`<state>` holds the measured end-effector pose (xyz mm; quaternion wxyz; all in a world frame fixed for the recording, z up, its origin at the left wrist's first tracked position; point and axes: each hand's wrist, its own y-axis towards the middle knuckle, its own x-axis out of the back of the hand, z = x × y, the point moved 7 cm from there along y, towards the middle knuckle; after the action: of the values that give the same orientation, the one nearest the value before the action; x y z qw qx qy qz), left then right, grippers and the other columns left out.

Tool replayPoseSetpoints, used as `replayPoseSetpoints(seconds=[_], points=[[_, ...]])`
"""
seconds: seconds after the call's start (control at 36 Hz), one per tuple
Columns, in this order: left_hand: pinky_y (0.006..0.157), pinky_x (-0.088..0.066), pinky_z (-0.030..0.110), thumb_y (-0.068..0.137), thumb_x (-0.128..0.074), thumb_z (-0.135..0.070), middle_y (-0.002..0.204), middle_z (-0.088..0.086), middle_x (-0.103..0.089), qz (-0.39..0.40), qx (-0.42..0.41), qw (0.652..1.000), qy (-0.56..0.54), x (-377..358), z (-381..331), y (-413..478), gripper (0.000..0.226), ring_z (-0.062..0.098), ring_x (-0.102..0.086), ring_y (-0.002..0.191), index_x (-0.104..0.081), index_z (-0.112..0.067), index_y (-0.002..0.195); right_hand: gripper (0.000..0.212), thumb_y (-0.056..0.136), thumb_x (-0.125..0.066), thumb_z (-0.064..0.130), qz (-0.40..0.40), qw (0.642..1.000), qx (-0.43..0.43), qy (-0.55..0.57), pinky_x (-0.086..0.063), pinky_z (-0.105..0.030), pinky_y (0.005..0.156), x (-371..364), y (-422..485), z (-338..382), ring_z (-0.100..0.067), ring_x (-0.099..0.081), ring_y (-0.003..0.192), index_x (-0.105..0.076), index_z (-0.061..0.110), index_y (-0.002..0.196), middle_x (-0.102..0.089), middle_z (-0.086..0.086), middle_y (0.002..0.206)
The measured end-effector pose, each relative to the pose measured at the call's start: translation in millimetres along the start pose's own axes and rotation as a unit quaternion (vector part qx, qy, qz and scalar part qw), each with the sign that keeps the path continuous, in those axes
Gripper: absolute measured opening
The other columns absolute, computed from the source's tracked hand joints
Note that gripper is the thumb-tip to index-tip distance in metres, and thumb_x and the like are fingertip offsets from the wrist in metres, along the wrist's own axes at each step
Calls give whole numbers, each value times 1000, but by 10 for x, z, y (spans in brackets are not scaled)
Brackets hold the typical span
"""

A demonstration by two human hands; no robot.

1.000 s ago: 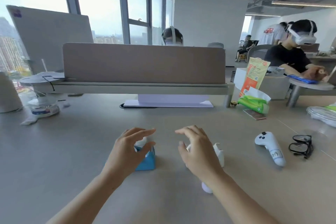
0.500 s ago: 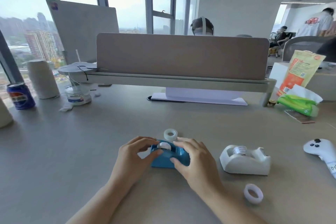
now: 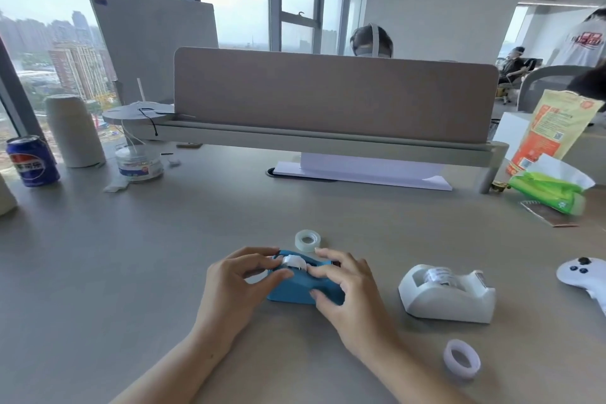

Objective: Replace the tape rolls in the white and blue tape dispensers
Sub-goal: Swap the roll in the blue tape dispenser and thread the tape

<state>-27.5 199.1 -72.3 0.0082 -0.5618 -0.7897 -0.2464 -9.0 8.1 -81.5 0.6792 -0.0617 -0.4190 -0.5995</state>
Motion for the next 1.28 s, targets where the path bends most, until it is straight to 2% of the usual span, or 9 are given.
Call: replayPoseSetpoints(seconds=[0.22,0.33,0.56,0.72,0.83,1.0,1.11,1.22,1.28], points=[[86,-54,10,69,-86,-14,97,-12,-78,-2,6,1000,4,7,-29,-25,18,-5,-72,90,-82,-17,86,37,82,-73,17,7,1000,4,-8,-40,-34,102,5,12,41,-6,-46,115,-69,37,113,-55,22,129],[91,-51,10,70,-86,-15,100,-16,-77,-3,24,1000,-20,1,-50,-60,24,-7,-71,98,-82,-24,92,41,84,-68,14,-3,1000,-13,-27,-32,-26,107,-9,-17,97,-4,-45,120,-67,37,118,-49,28,136],[98,-42,3,76,-81,-19,108,-23,-74,15,35,999,-24,-32,-87,-64,26,-13,-60,114,-79,-29,100,41,94,-58,18,1,999,-33,-33,-2,-6,104,-45,-45,169,26,-7,129,-60,41,128,-21,34,147],[92,-40,-3,80,-79,-19,94,-47,-64,14,18,1000,-8,-46,-188,-90,29,-21,-55,113,-77,-39,101,43,95,-55,21,-10,1000,-22,-7,-8,-21,113,-61,-39,170,27,-1,133,-57,49,127,-16,33,152],[91,-43,0,81,-77,-13,99,-40,-69,-12,4,1000,-10,-7,-234,-88,36,-16,-62,108,-76,-43,100,42,87,-54,29,-77,996,-7,37,-21,-36,117,54,-32,198,15,-16,140,-55,57,118,-35,27,150],[85,-49,5,77,-79,-14,97,-24,-77,-37,29,995,-85,16,-286,-110,26,-7,-70,98,-80,-33,95,34,84,-67,38,-103,993,-5,66,-24,-21,106,143,-64,261,19,-34,128,-59,58,110,-55,38,124],[90,-52,21,76,-80,-9,93,-19,-79,-35,25,995,-93,23,-340,-120,24,-2,-72,95,-80,-30,89,26,82,-67,48,-119,990,-37,63,-22,-5,99,182,-83,193,-3,-46,118,-67,54,107,-61,32,115],[91,-53,24,73,-81,-11,92,-17,-79,-11,11,996,-89,-9,-401,-137,25,1,-72,94,-80,-32,87,27,80,-59,54,-148,985,-7,84,-32,-23,100,261,-92,236,-3,-58,108,-71,46,103,-71,28,103],[92,-52,26,68,-82,-22,93,-16,-80,1,16,995,-101,-33,-412,-147,23,3,-72,95,-80,-32,89,25,79,-57,54,-166,981,2,100,-34,-20,95,321,-104,272,3,-56,102,-70,46,99,-71,28,98]])
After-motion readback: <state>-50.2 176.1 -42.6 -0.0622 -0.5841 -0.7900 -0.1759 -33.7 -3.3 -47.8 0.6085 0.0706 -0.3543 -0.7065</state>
